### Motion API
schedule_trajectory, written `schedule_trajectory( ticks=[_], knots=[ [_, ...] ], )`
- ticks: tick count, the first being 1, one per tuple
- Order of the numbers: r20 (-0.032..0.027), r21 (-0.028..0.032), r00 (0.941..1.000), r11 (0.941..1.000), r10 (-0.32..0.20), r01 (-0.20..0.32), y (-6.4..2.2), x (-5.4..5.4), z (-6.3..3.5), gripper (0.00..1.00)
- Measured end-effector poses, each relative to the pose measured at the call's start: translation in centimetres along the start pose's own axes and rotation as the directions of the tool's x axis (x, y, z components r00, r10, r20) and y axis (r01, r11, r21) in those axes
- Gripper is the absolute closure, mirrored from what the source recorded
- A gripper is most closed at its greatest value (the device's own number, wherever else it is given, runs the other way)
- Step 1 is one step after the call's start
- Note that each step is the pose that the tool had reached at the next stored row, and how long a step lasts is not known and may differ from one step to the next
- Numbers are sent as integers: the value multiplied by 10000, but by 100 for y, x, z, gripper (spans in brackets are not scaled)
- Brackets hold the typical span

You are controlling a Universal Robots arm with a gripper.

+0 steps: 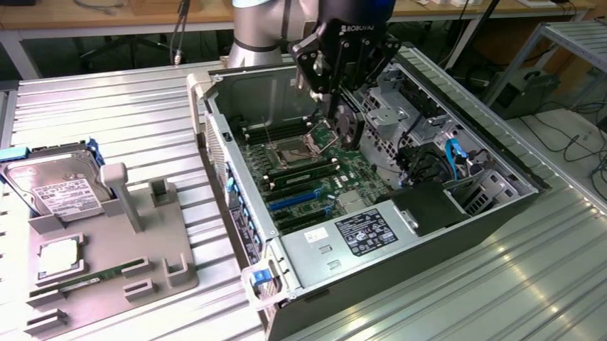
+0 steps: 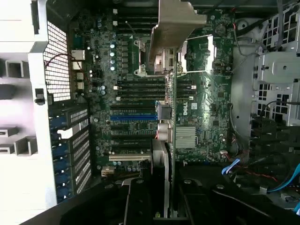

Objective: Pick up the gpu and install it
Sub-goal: 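Pick up the gpu and move the gpu toward the slot, then insert the gpu into the slot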

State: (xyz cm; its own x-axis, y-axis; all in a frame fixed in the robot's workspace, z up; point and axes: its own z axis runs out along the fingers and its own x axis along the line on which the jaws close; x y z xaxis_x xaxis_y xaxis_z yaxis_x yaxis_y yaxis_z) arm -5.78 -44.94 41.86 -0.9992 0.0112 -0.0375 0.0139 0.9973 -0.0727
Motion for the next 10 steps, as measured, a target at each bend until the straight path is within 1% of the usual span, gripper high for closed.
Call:
schedule_trajectory(
  ticks=[1,10],
  knots=[
    [0,1,10000,10000,-1,1,2,-115,7,73],
    [0,1,10000,10000,-1,1,2,-115,7,73]
  ],
)
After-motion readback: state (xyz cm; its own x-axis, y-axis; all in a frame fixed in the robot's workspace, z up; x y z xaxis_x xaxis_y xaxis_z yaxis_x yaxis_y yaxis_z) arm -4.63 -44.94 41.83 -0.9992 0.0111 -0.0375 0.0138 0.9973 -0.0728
